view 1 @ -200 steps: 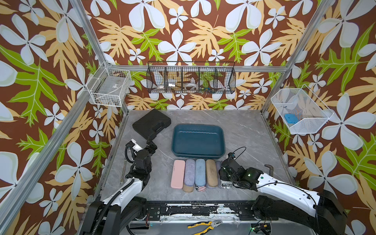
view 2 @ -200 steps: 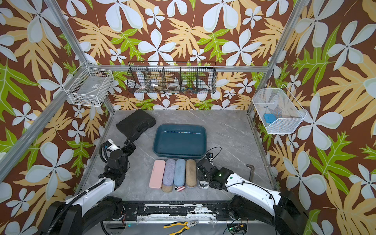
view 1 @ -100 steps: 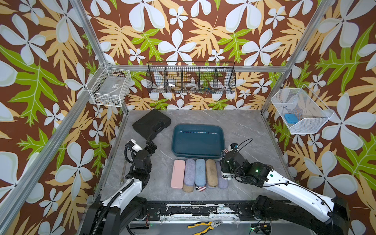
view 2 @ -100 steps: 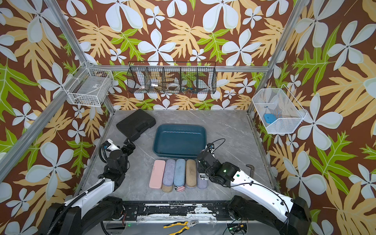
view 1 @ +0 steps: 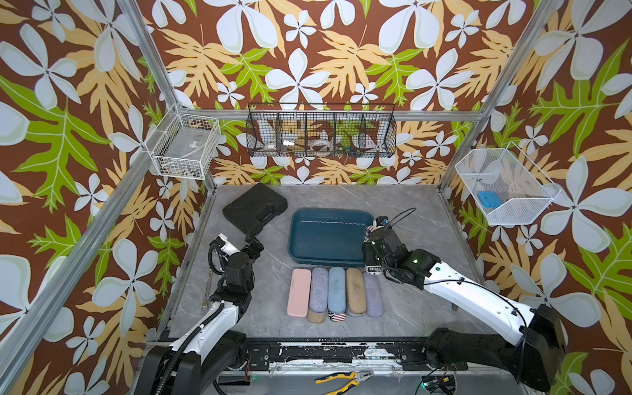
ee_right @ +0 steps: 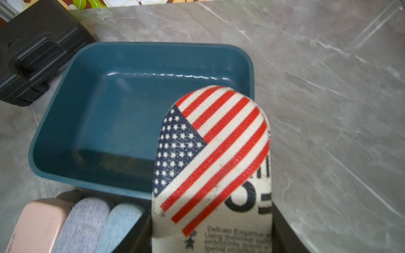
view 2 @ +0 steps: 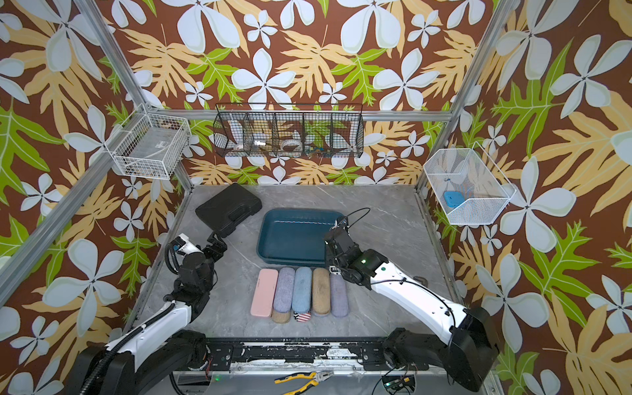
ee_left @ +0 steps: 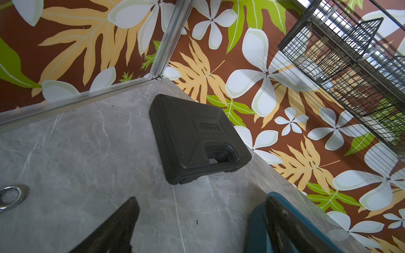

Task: Put the glasses cases into the storage boxes
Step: Pick up the glasses case, then place the glasses case in the storage box.

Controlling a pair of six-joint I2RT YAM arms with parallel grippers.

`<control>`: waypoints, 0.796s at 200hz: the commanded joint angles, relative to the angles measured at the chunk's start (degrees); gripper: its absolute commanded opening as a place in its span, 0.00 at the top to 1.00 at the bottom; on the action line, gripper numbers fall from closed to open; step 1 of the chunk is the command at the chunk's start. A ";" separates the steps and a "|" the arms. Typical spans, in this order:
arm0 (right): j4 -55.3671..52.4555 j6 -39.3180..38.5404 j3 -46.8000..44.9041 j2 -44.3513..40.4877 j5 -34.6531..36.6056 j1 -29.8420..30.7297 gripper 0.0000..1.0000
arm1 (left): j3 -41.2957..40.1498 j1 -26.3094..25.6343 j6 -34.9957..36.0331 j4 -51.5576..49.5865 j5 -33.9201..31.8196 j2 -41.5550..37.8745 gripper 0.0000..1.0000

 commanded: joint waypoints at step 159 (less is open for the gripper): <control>9.79 -8.81 13.31 27.82 4.44 -5.66 0.43 | -1.54 -0.04 0.18 0.24 -0.20 -1.27 0.08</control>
